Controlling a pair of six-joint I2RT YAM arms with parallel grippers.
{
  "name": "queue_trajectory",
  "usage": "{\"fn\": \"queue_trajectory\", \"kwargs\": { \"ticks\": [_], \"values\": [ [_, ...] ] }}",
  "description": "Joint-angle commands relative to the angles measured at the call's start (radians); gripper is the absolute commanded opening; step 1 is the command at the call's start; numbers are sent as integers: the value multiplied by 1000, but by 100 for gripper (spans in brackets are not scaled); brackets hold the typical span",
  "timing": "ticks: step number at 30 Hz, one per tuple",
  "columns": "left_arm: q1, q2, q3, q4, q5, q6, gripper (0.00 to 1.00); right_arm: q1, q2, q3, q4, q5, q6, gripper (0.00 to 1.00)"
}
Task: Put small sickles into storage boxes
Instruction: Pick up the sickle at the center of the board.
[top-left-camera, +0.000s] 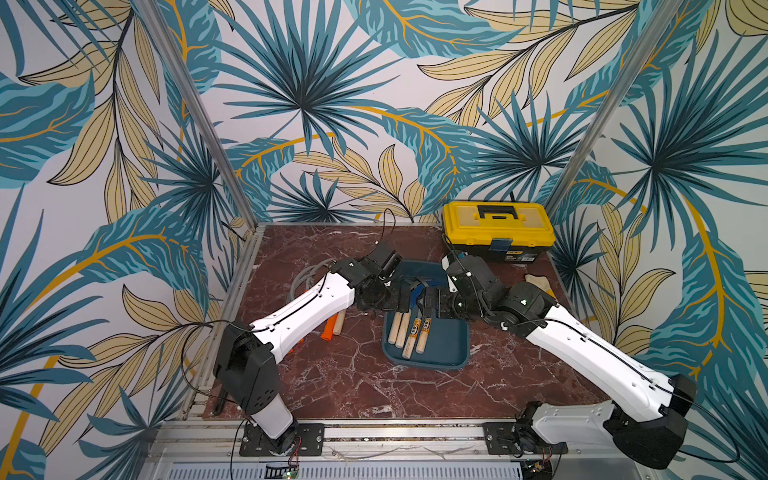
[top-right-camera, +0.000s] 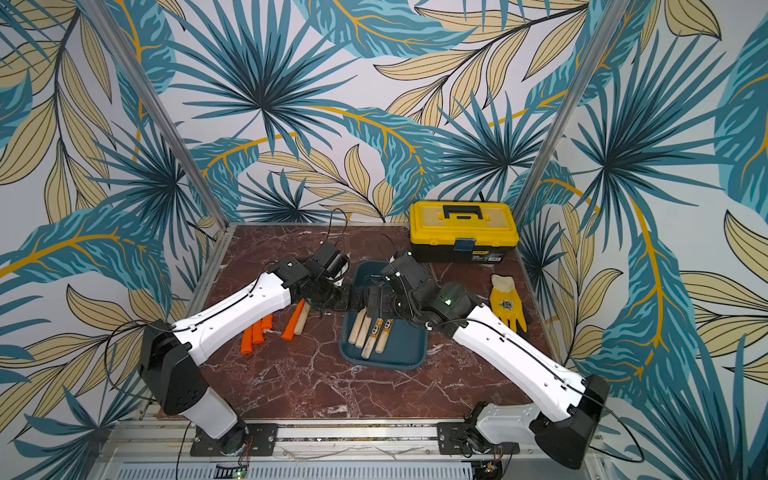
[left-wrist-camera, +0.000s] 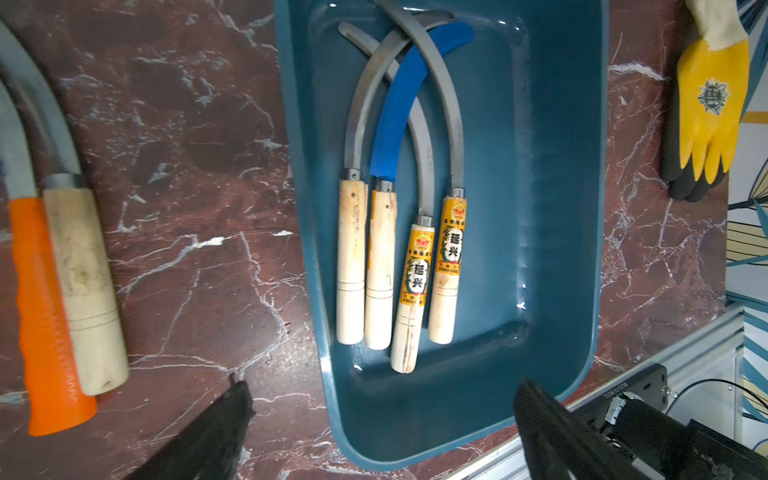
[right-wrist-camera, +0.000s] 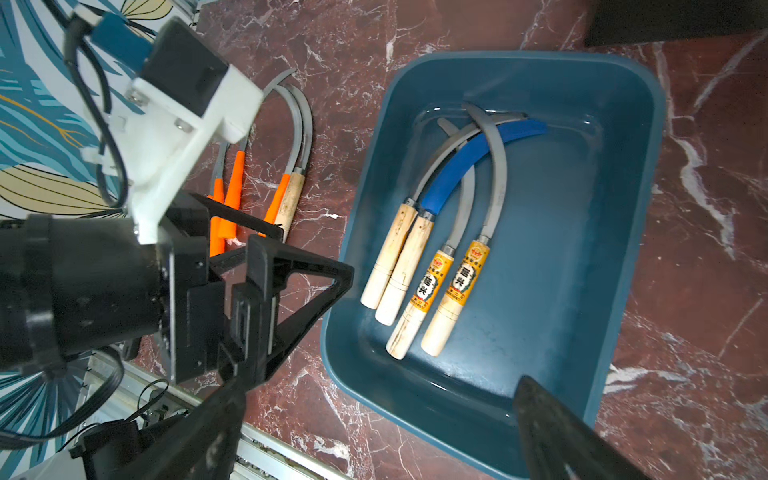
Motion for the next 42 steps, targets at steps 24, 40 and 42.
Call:
{"fn": "queue_trajectory", "kwargs": {
  "ticks": [24,40,42],
  "values": [
    [250,-5,-202,2,21,97,99,88,246,95,126,-83,-6,99],
    [324,202,-165,66,39,143,99,83,304,147,78,-67,-108,99],
    [325,224,-163,75,38,143,100,80,310,150,71,-67,-118,99]
  ]
}}
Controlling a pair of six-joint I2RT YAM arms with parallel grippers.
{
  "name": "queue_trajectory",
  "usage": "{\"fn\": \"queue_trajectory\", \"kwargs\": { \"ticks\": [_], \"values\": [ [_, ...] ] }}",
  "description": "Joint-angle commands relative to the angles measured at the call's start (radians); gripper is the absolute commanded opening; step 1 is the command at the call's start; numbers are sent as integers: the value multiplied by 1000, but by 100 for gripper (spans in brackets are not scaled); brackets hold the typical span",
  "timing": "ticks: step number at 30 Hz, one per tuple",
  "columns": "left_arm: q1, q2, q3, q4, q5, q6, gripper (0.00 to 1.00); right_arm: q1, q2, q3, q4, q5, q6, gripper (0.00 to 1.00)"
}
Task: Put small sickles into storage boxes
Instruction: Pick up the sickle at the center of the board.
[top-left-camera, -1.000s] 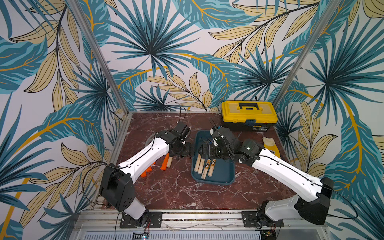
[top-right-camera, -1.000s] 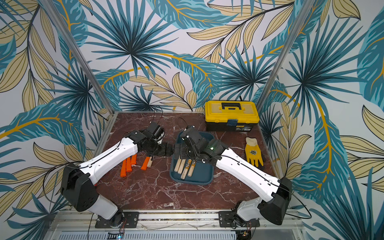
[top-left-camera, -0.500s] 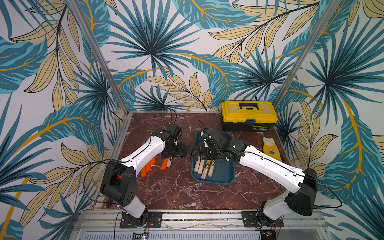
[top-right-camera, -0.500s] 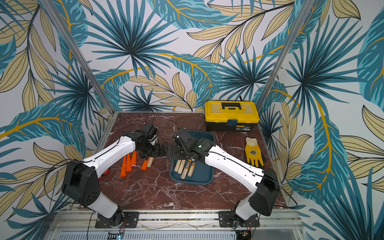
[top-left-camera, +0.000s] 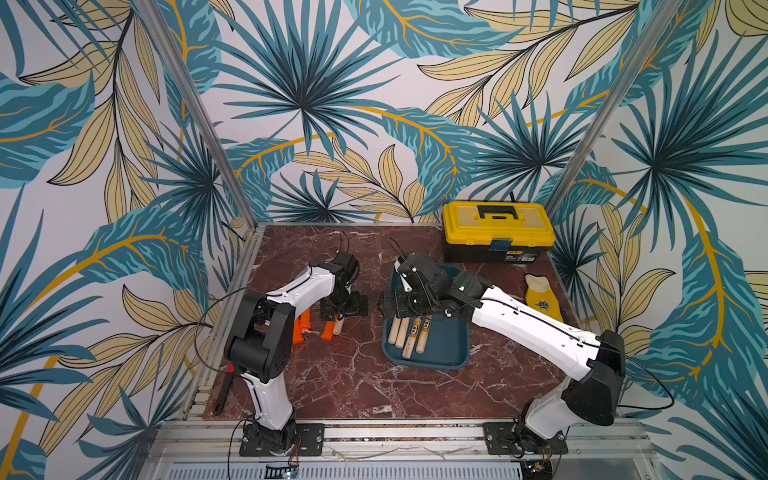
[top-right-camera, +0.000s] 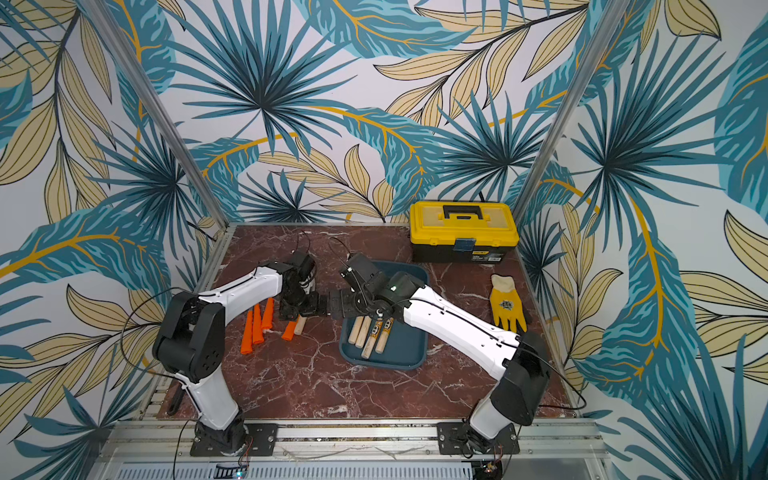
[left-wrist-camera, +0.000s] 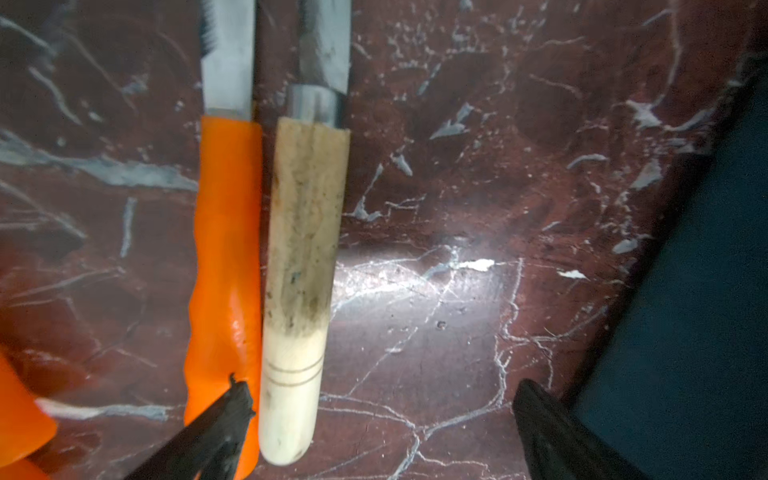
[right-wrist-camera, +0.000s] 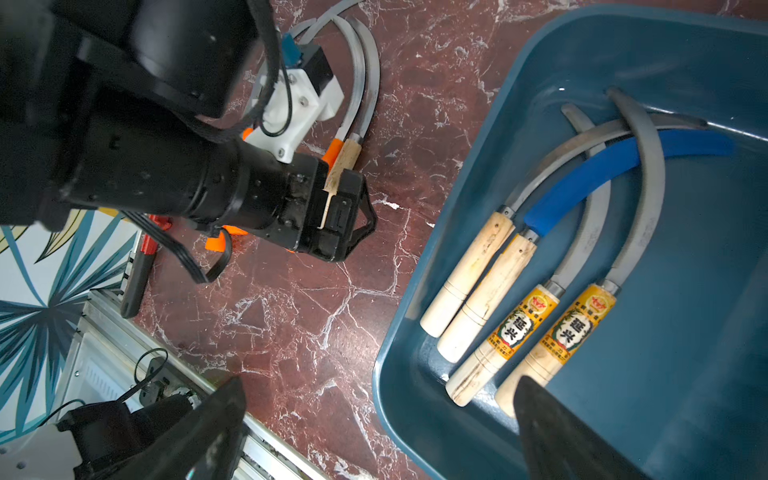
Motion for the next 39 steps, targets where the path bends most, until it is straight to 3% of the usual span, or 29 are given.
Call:
{"fn": "queue_trajectory", "kwargs": {
  "ticks": [1,5,10,13,19,39],
  "values": [
    [6,30,23,29,12,17,100,-5,18,17,-32,10,-40,99],
    [6,63,23,45,14,12,95,-17,23,16,-37,3,-55,99],
    [6,99,22,62,17,4,75,-38,29,16,-39,-14,-66,100],
    [5,113,27,67,13,1,55,-53,29,15,-45,-23,-68,99],
    [-3,122,43,66,26,8,1,-60,22,1,-52,-35,-76,99],
    [-57,29,70,40,39,-45,0,-110,-61,-64,-59,-41,-67,100]
  ]
}}
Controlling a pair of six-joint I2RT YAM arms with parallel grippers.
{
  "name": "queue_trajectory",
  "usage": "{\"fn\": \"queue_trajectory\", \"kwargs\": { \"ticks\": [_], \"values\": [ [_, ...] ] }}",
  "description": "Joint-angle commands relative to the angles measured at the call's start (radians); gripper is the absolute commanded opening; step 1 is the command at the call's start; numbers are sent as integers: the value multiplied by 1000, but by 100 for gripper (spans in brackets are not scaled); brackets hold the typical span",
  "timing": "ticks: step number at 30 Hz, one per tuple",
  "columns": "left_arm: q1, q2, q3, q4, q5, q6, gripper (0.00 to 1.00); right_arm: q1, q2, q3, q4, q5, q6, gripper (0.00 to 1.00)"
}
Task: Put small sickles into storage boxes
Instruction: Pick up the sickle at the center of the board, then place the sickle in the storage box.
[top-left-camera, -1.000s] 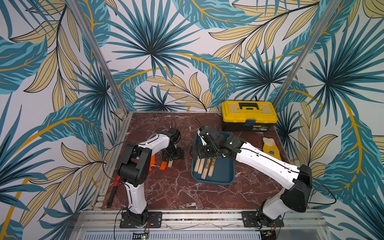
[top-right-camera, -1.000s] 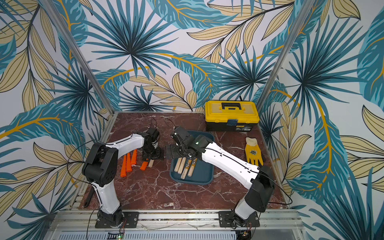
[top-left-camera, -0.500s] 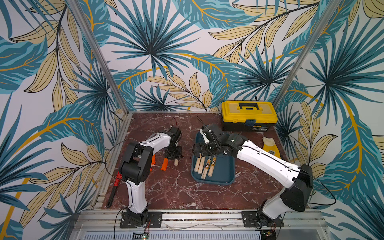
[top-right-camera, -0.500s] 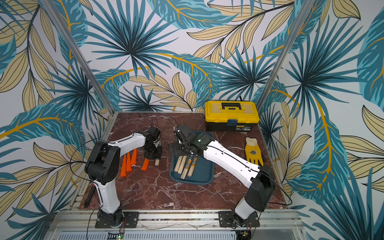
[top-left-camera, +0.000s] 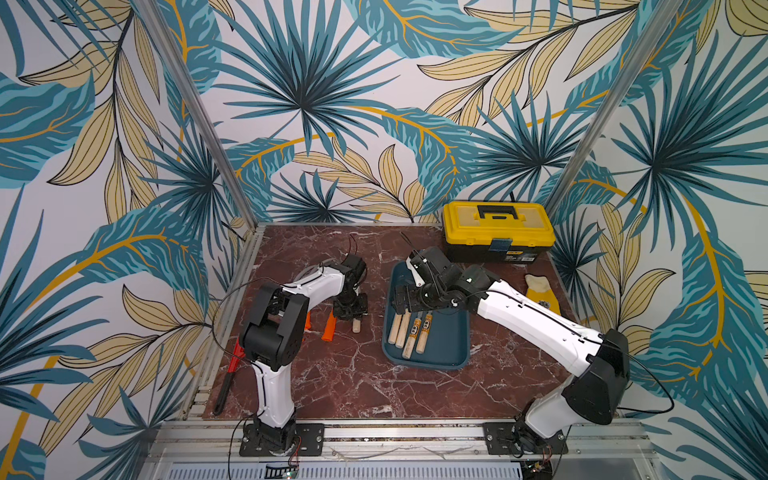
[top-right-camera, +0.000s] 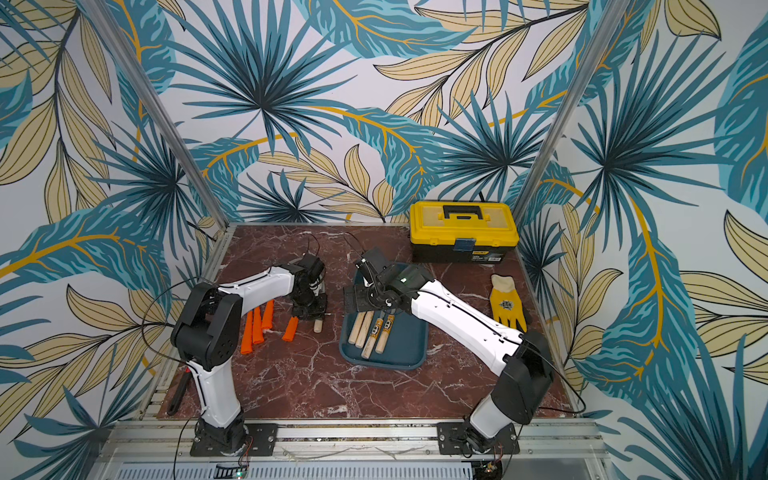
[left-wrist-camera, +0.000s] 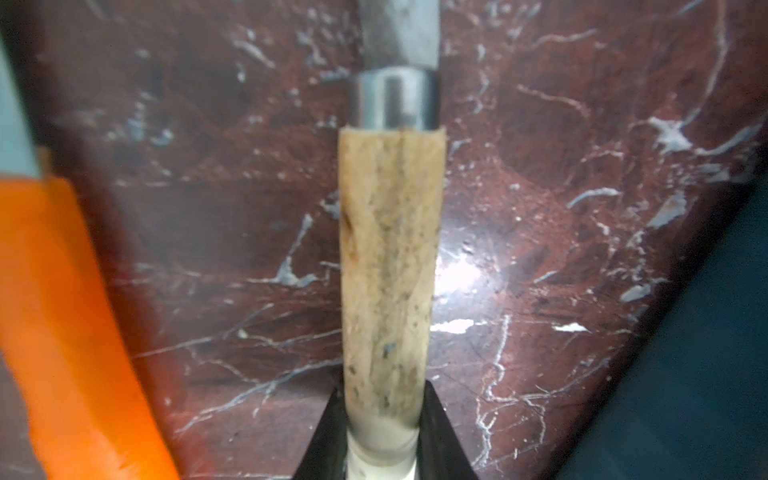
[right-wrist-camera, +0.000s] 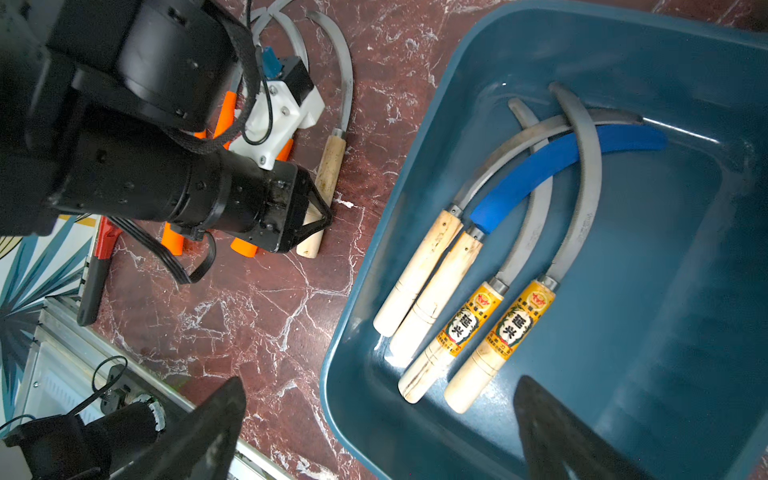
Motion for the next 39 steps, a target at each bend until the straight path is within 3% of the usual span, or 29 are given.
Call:
{"fn": "queue_trajectory", "kwargs": {
  "ticks": [1,20,39],
  "values": [
    [-20,-68,35,-13,0,-17,0,-3,-50,-30,-32,6,4,100],
    [-103,-249,62,-110,-8,-50,0,-3,-222,-156,-34,81,92,99],
    [-307,-289,125,-143,-40,-160,0,-3,-433,-270,-145,159,144,100]
  ]
}}
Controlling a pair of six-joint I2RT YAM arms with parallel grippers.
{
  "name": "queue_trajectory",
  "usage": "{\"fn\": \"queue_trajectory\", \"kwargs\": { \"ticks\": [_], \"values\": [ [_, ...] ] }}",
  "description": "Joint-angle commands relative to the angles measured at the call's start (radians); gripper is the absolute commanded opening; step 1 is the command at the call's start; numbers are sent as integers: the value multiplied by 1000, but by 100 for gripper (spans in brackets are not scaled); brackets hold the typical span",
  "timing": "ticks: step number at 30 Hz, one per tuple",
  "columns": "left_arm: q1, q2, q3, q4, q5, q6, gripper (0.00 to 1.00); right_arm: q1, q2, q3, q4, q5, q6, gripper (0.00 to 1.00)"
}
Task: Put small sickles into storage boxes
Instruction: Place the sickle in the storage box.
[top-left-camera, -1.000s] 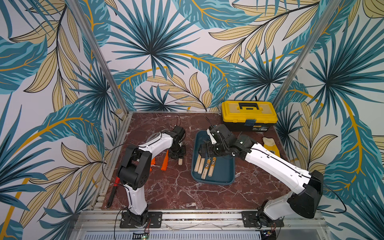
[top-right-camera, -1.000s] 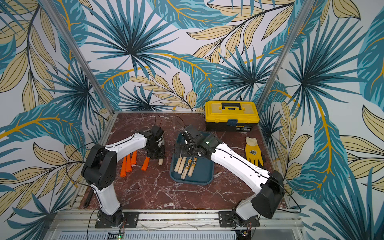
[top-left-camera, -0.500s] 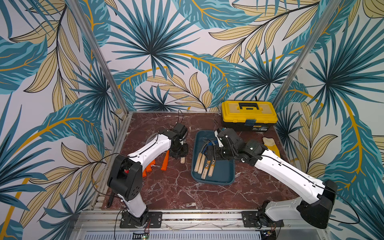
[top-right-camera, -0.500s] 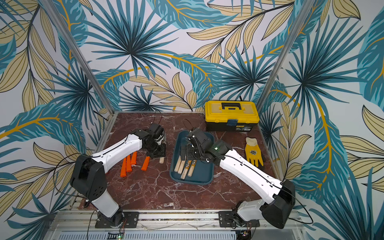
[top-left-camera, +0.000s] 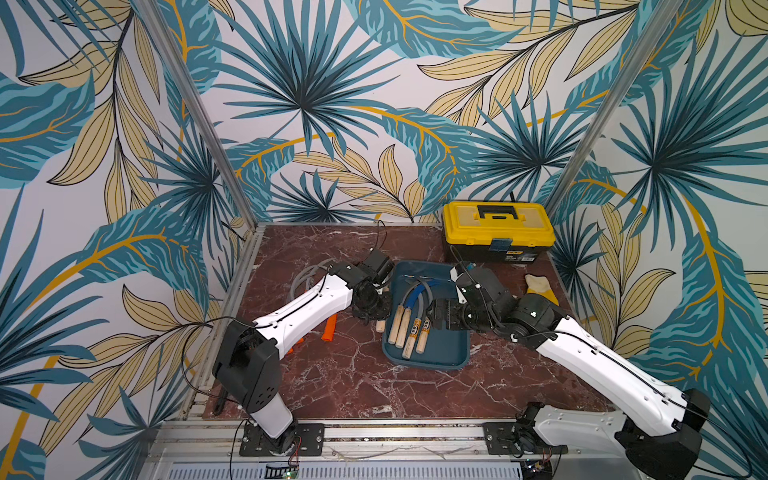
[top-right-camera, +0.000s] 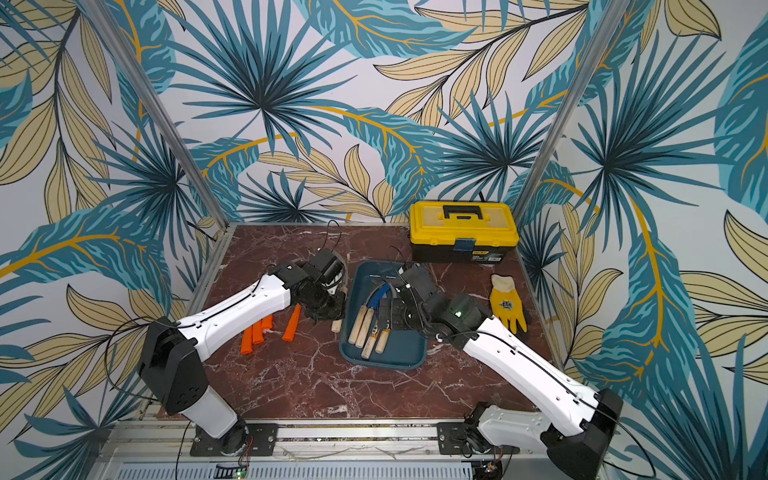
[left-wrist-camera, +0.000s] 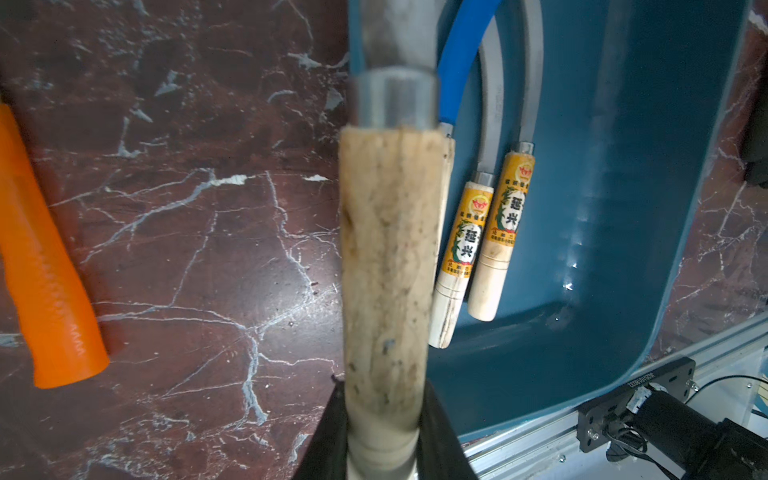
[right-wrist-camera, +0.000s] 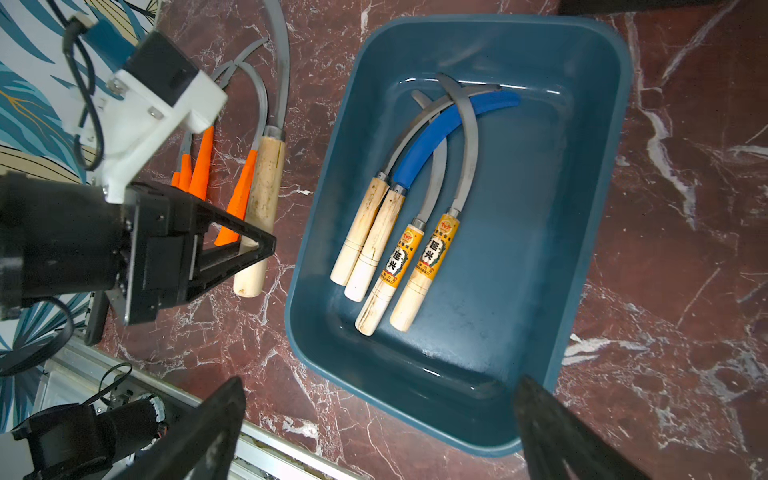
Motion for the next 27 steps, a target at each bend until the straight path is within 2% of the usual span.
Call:
{"fn": "queue_trajectory", "kwargs": {
  "ticks": [1,13,27],
  "values": [
    [-42,-13,39,-2,-20,-37,0,-3,-39,-37,-47,34,24,100],
    [-172,66,103,-2,-27,-82,0,-3,-147,-82,-117,80,54,100],
    [-240,224,223,1,-6,-77,0,-3,-231,-102,-213,145,77,99]
  ]
}}
